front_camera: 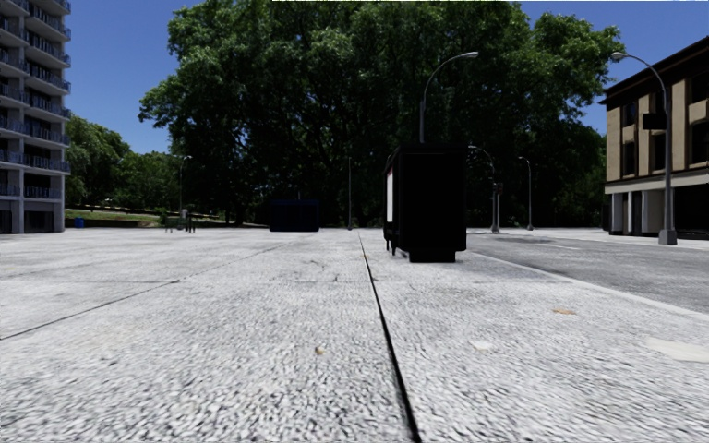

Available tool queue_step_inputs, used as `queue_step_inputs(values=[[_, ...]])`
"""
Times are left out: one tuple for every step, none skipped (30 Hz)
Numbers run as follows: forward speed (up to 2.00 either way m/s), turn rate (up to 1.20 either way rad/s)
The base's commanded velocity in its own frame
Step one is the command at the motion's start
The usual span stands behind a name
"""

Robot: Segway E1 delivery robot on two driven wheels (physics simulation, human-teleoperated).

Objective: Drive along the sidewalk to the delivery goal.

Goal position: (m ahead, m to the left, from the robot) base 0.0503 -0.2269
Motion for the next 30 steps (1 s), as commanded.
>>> queue_step_inputs(values=[[1.76,0.0],[1.75,0.0],[1.75,0.0],[1.75,0.0],[1.75,0.0],[1.75,0.0],[1.7,0.0],[1.53,0.0],[1.53,0.0],[0.0,0.0],[0.0,0.0],[0.0,0.0],[0.0,0.0],[0.0,0.0],[0.0,0.0],[0.0,0.0],[0.0,0.0],[0.0,0.0],[0.0,0.0],[0.0,0.0],[0.0,0.0],[0.0,0.0],[0.0,0.0],[0.0,0.0],[0.0,0.0],[0.0,0.0],[0.0,0.0],[0.0,0.0],[0.0,0.0],[0.0,0.0]])
